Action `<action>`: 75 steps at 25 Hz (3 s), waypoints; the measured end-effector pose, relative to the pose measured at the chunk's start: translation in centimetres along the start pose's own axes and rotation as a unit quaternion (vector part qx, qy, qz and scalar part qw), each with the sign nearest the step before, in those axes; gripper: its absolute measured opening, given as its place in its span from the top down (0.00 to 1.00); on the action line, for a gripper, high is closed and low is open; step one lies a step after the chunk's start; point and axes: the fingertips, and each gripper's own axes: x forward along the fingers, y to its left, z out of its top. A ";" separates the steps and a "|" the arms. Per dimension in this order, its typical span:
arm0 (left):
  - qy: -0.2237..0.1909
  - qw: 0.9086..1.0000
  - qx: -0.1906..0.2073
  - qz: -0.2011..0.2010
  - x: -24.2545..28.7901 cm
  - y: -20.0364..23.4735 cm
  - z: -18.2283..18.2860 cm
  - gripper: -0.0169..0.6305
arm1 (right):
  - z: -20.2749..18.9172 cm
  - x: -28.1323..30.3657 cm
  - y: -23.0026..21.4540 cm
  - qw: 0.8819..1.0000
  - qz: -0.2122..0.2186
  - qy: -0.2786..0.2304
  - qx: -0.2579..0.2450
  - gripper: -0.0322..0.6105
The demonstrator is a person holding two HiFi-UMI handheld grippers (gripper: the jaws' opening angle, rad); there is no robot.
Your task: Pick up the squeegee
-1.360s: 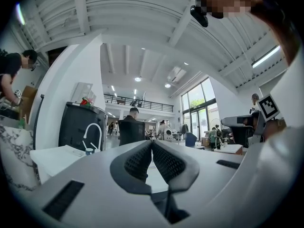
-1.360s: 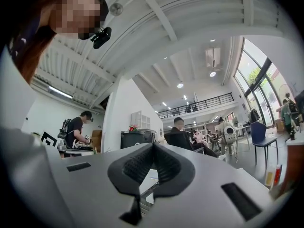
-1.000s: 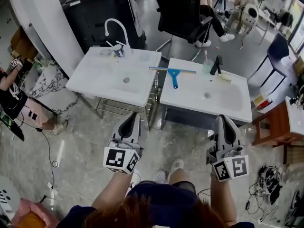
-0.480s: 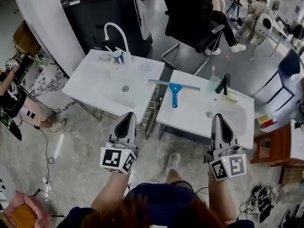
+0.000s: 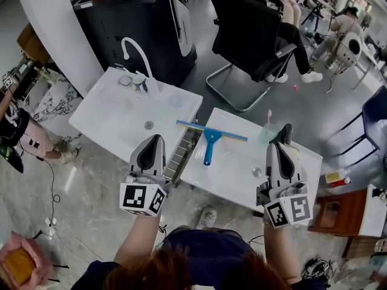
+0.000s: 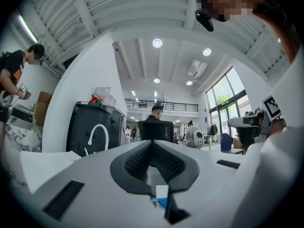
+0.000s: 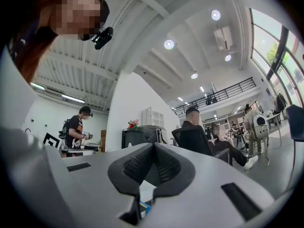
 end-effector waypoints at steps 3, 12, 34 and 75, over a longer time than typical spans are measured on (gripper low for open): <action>0.004 1.000 0.000 0.012 1.7 0.3 -0.6 0.93 | -0.8 1.9 -1.4 1.000 0.008 0.005 0.008 0.93; 0.039 0.999 -0.003 -0.034 6.3 0.5 -3.1 0.93 | -4.5 5.8 -1.7 0.999 0.003 0.039 0.022 0.92; 0.152 0.985 -0.024 -0.079 12.0 6.0 -12.0 0.59 | -23.1 12.3 0.4 0.963 -0.031 0.238 0.121 0.48; 0.196 0.976 -0.032 -0.087 11.2 7.0 -17.4 0.73 | -42.6 12.6 0.8 0.889 -0.096 0.425 0.145 0.70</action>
